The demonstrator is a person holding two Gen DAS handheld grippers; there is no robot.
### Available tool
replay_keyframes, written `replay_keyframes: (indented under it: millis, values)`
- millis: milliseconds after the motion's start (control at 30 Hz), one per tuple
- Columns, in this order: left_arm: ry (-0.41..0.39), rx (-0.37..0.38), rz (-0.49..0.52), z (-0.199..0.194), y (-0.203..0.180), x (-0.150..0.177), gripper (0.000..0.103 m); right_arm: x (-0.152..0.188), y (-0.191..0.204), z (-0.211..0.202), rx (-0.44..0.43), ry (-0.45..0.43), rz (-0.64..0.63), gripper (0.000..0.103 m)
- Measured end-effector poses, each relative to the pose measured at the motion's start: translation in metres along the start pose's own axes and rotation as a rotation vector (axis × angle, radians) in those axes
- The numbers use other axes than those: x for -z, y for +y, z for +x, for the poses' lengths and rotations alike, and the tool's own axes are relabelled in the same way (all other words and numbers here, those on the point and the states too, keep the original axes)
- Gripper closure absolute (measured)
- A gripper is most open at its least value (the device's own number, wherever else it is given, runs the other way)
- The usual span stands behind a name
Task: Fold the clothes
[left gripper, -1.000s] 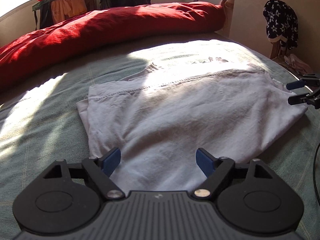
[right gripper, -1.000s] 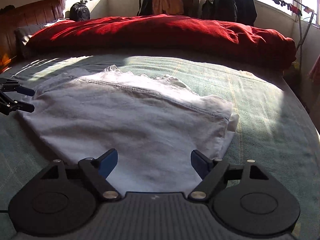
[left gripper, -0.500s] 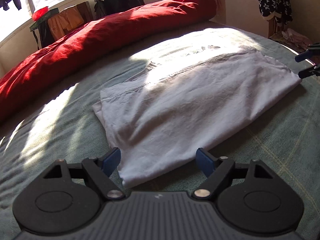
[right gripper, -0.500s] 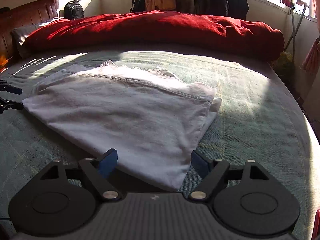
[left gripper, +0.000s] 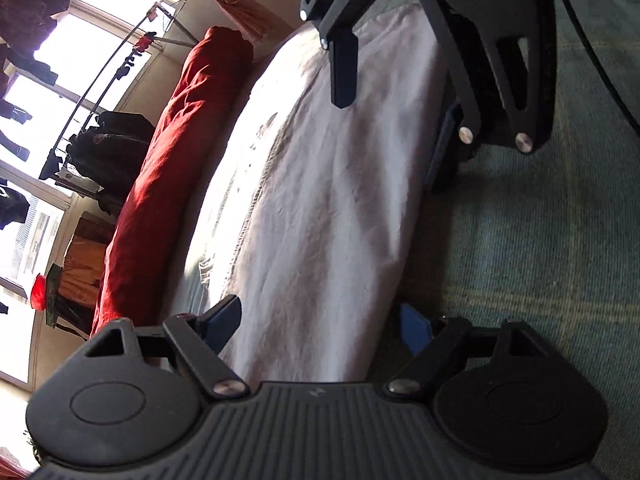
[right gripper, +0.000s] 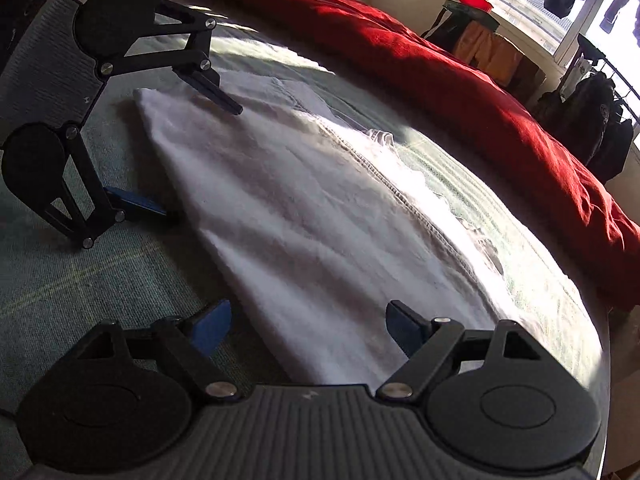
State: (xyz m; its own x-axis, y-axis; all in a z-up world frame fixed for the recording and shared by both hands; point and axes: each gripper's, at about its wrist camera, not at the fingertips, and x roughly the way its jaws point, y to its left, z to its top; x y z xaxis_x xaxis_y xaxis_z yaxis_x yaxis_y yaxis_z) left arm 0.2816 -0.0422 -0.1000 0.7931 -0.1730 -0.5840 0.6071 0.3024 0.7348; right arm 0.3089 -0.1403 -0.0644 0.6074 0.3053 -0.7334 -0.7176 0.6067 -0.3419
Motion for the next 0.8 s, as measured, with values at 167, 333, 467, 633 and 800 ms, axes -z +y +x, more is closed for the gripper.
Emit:
replay_keyframes:
  millis: [167,333,467,633,800]
  values:
    - [0.001,-0.035,0.040,0.004,0.003,0.011,0.019,-0.005,0.009,0.012,0.036,0.011,-0.096,0.015]
    - [0.070,-0.097,0.041,0.001,0.011,0.045,0.019,0.020,-0.012,-0.002,0.125,0.051,-0.103,0.015]
    - [0.122,-0.149,0.029,-0.002,0.019,0.070,0.019,0.052,-0.031,-0.013,0.210,0.118,-0.120,0.015]
    - [0.135,-0.202,0.051,0.005,0.023,0.076,0.018,0.071,-0.047,-0.013,0.276,0.152,-0.114,0.015]
    - [0.098,-0.222,0.099,0.022,0.021,0.055,0.018,0.055,-0.039,0.002,0.315,0.128,-0.180,0.015]
